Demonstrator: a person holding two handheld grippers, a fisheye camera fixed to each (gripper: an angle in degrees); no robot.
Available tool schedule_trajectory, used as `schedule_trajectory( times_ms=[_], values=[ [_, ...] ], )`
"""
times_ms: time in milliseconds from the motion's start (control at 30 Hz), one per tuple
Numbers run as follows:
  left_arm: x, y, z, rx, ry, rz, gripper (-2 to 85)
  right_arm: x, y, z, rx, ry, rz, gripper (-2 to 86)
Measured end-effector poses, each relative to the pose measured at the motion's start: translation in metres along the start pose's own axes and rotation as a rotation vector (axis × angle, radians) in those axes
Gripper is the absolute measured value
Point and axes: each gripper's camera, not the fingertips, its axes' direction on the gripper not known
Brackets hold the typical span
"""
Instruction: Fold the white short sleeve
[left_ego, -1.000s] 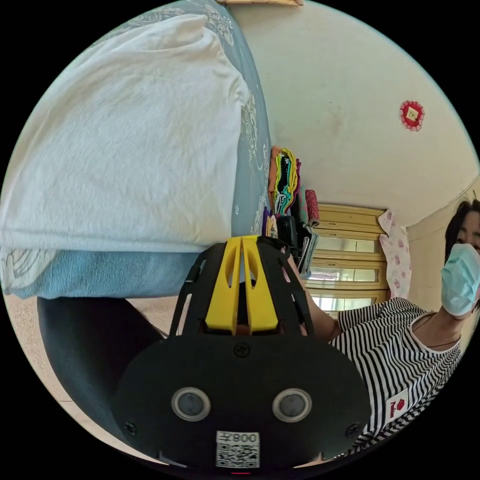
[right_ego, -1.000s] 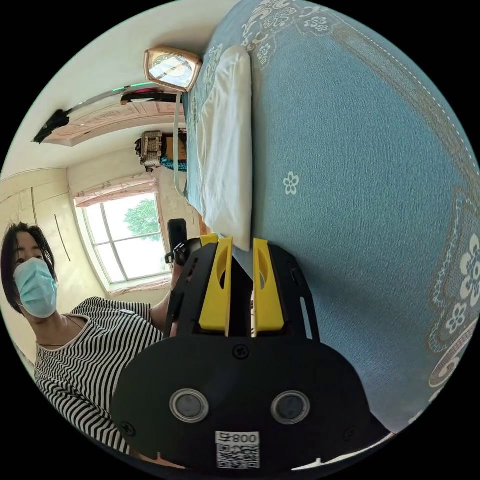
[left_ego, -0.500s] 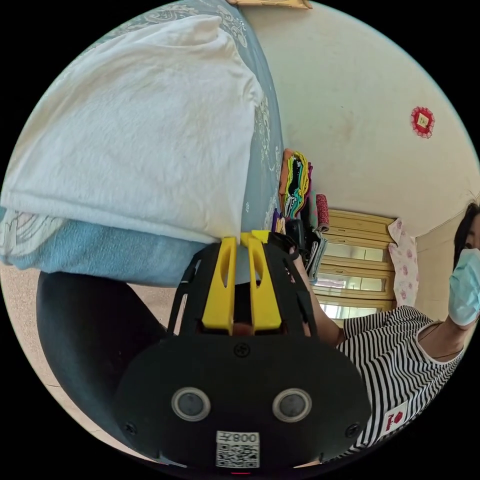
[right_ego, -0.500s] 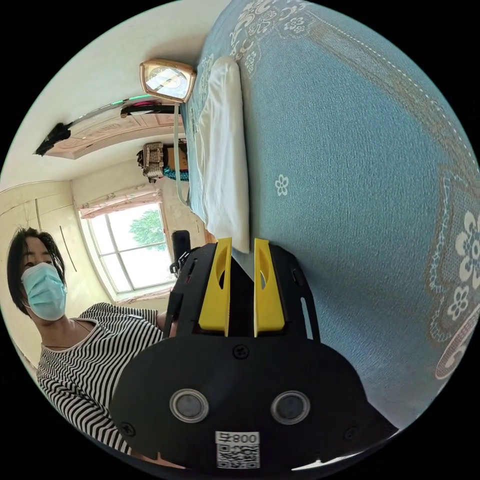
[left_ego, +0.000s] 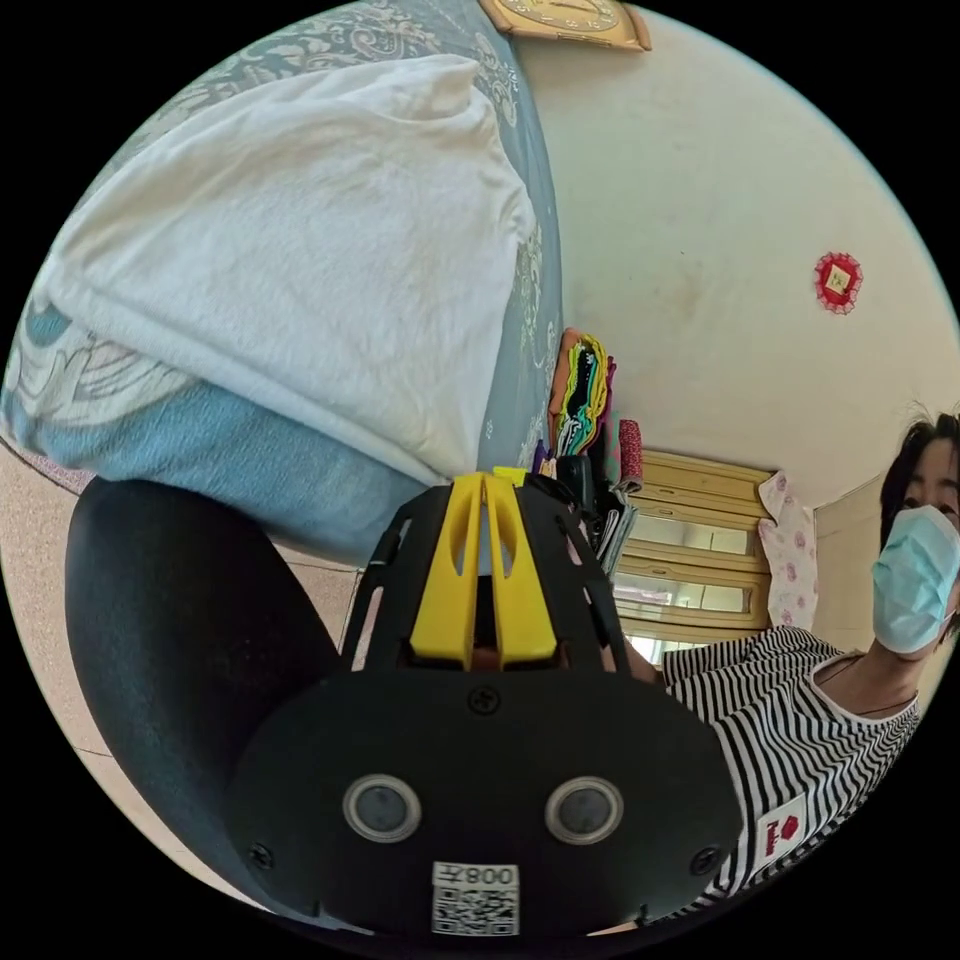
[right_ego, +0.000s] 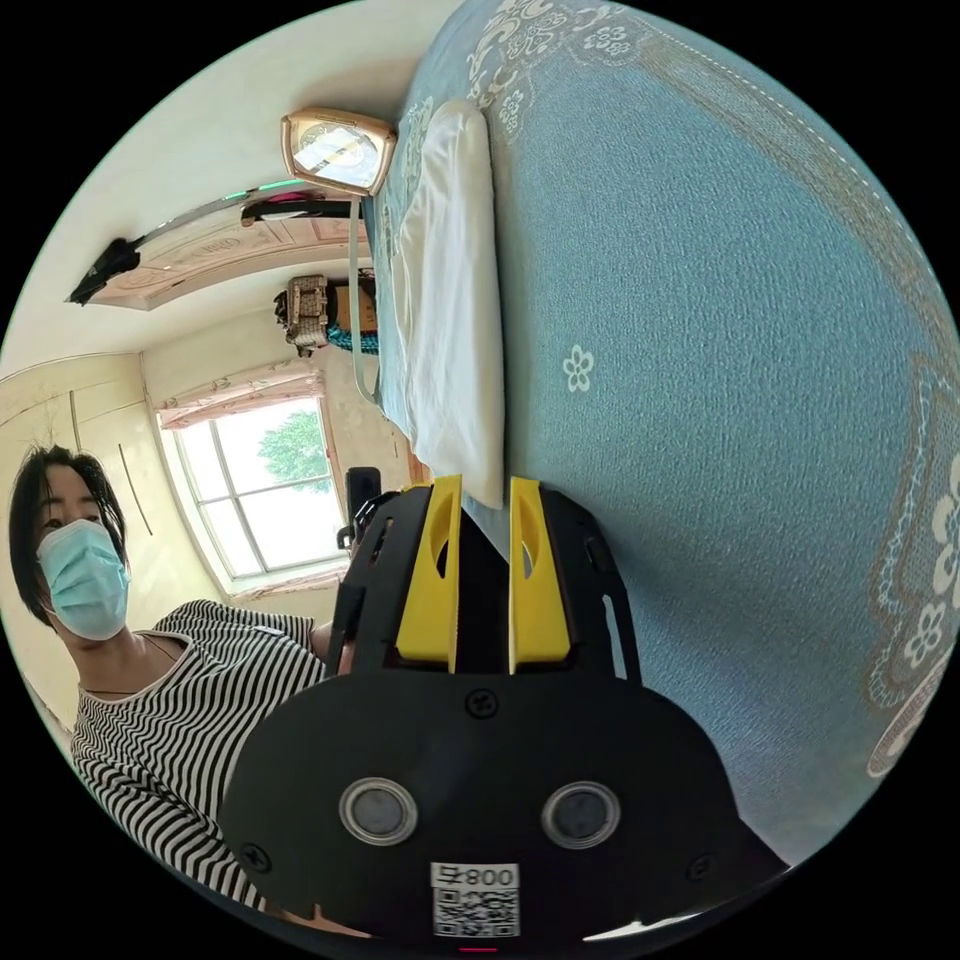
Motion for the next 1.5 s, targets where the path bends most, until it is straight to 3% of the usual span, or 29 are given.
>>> schedule_trajectory(
  times_ms=[167,667,1033,1300,1500],
  values=[
    [-0.008,0.0,0.008,-0.026,-0.011,-0.008,5.6,-0.009,-0.006,0.022,-0.021,0.0,-0.017,7.9],
    [-0.03,0.018,-0.016,0.036,0.16,-0.041,1.2,0.005,0.0,0.048,-0.016,-0.098,0.007,8.5],
    [-0.032,0.03,-0.058,0.023,0.101,-0.023,1.9,0.035,0.004,0.064,-0.021,-0.169,0.018,3.8],
    [-0.045,0.063,-0.16,0.154,0.021,-0.067,6.9,0.043,0.015,0.043,0.005,-0.221,-0.046,2.2],
    [-0.083,0.076,-0.203,0.338,0.209,-0.196,10.3,0.058,0.022,0.027,0.026,-0.232,-0.095,1.9]
  ],
)
